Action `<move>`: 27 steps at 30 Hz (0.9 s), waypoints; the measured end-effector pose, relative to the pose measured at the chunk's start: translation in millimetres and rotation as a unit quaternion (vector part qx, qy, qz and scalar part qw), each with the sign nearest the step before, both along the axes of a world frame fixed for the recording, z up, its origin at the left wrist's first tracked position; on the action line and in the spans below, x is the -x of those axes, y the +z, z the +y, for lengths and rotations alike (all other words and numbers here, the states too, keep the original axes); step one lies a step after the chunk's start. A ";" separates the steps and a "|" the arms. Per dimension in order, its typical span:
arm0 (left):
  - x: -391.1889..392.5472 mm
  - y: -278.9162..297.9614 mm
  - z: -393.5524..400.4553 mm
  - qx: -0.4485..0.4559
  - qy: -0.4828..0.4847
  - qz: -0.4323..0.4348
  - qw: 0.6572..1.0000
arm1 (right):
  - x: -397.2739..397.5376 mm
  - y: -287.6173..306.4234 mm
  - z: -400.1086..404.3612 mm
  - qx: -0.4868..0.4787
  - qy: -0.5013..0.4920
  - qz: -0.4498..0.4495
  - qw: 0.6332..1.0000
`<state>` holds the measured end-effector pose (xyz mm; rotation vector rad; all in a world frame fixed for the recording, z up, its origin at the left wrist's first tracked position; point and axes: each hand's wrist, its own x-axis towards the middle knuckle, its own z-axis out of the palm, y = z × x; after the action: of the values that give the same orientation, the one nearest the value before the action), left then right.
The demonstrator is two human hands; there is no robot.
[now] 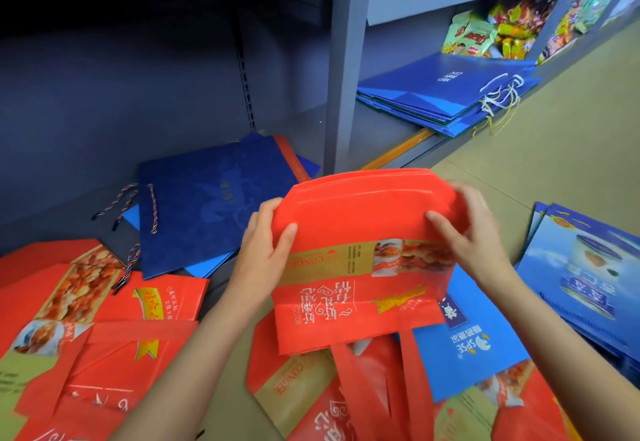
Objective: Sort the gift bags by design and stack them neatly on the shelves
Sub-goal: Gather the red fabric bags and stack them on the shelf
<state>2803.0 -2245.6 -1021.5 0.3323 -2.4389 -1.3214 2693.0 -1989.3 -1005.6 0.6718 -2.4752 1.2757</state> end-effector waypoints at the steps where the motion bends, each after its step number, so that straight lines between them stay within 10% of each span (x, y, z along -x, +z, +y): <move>1: -3.0 -1.9 1.0 -0.039 0.001 0.002 0.999 | -0.2 -0.5 2.0 0.013 -0.002 -0.018 1.000; 7: -7.3 4.0 11.4 -0.293 -0.022 0.048 0.955 | 4.5 18.9 9.3 0.163 -0.050 -0.052 0.984; 15: 3.0 -4.6 29.3 -0.226 -0.019 0.054 0.972 | 15.8 38.9 33.6 0.290 -0.119 -0.228 0.922; 21: 27.5 -14.7 53.1 -0.317 0.060 0.016 0.946 | -26.6 0.1 86.0 0.084 -0.032 -0.455 0.886; 27: 97.2 -36.8 103.2 -0.243 0.039 -0.075 0.966 | -23.8 -16.3 155.7 0.150 -0.004 -0.530 0.835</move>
<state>2705.7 -2142.4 -1058.3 0.6647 -2.1541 -1.9108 2716.8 -1833.6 -1021.8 -0.2502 -2.8432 2.4384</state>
